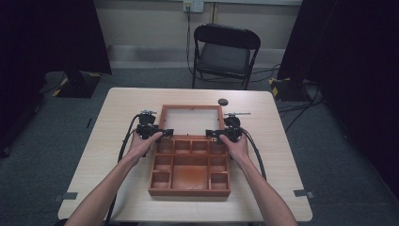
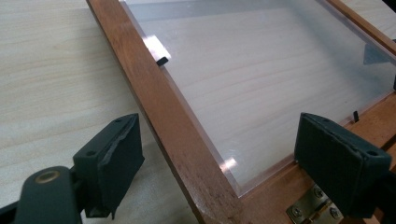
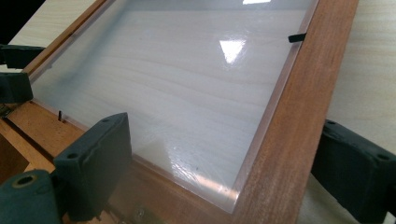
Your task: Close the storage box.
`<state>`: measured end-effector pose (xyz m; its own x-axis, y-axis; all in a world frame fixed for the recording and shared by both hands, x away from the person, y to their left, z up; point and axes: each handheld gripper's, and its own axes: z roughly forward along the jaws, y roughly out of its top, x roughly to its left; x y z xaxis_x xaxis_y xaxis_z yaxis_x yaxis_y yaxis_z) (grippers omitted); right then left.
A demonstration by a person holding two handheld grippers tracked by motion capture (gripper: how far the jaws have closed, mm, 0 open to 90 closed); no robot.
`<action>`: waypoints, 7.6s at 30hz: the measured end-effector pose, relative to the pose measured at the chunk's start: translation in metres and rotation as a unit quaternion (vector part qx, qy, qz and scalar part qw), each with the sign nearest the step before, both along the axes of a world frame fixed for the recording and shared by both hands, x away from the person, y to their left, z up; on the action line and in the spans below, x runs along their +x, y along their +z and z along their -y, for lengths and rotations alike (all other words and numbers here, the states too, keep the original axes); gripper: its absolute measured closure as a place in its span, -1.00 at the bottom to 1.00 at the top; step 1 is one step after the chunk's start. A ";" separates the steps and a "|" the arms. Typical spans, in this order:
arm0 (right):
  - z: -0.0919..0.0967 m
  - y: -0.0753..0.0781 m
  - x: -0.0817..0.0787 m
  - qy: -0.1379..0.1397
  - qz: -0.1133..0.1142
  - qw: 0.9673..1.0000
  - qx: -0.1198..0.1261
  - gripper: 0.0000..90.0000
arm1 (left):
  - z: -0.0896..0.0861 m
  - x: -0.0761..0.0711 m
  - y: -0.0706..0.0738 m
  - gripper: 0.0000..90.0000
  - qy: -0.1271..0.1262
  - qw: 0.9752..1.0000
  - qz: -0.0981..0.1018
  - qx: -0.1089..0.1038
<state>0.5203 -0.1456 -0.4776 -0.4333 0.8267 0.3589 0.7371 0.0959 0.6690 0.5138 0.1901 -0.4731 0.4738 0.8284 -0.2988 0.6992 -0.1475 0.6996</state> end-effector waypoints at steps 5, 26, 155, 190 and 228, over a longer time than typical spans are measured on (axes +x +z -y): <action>0.001 0.002 -0.001 0.002 0.007 1.000 -0.008 -0.77 | -0.001 0.000 0.000 -0.67 0.002 1.000 -0.009 -0.004; 0.002 0.008 -0.004 -0.006 0.029 0.999 -0.018 -0.61 | -0.005 0.005 -0.006 -0.56 -0.020 0.998 -0.026 -0.062; 0.030 0.066 -0.102 0.024 0.086 0.996 0.006 -0.49 | -0.029 -0.088 0.064 -0.53 -0.095 0.990 0.093 -0.037; 0.061 0.106 -0.106 0.029 0.099 0.995 0.014 -0.01 | -0.027 -0.107 0.058 -0.65 -0.098 0.990 0.100 -0.005; -0.048 0.125 -0.137 0.271 0.066 0.958 0.074 0.79 | -0.026 -0.114 0.041 -0.62 -0.102 0.991 0.085 0.016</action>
<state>0.3834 -0.0972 -0.3522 -0.8340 0.4124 0.3665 0.5134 0.3370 0.7892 0.3997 0.2158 -0.4317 0.6740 0.7177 -0.1749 0.5249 -0.2987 0.7970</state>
